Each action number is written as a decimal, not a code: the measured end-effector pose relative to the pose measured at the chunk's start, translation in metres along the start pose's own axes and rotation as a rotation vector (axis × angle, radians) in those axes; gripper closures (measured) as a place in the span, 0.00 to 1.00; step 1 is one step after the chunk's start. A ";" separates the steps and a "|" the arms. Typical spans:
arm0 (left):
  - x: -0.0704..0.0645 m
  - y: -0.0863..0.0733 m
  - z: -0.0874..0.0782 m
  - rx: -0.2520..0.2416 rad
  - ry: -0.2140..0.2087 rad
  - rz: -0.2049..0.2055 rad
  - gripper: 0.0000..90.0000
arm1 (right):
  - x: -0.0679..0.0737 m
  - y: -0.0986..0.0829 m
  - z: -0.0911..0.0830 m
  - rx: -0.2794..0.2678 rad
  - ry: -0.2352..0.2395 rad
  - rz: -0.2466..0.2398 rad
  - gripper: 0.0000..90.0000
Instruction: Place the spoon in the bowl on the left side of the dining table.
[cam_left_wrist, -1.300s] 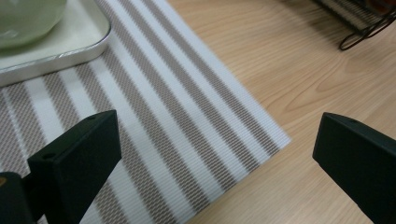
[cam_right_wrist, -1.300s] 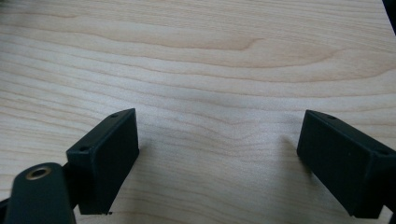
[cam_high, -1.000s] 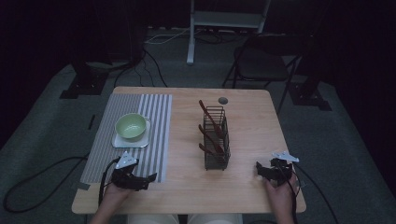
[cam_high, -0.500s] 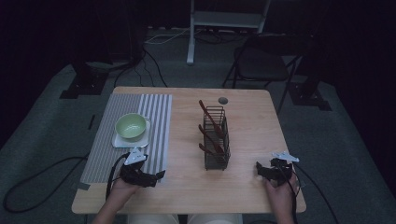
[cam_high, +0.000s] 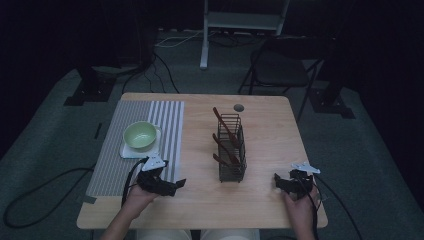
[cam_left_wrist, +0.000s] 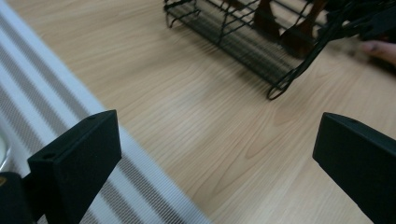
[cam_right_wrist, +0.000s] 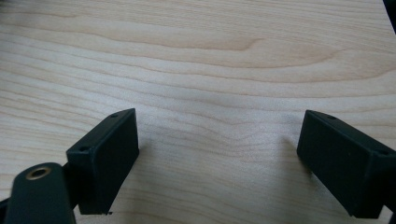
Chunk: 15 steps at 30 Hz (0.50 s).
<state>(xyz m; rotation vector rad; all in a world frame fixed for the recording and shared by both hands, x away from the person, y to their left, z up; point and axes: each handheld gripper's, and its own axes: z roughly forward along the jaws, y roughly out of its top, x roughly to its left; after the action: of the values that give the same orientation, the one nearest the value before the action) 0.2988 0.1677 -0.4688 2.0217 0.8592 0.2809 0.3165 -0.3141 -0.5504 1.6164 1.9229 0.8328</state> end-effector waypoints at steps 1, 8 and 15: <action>-0.001 0.002 0.000 -0.003 -0.005 0.006 0.01 | 0.000 0.000 0.000 0.000 0.000 0.000 0.13; -0.013 0.013 0.001 -0.033 -0.041 0.037 0.01 | 0.000 0.000 0.000 0.000 0.000 -0.001 0.13; -0.023 0.025 0.006 -0.021 -0.062 0.089 0.01 | 0.000 0.000 0.000 -0.001 0.000 0.001 0.13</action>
<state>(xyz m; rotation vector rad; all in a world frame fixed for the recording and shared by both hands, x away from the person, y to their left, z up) 0.2959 0.1394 -0.4491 2.0416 0.7259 0.2747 0.3165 -0.3141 -0.5504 1.6167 1.9222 0.8339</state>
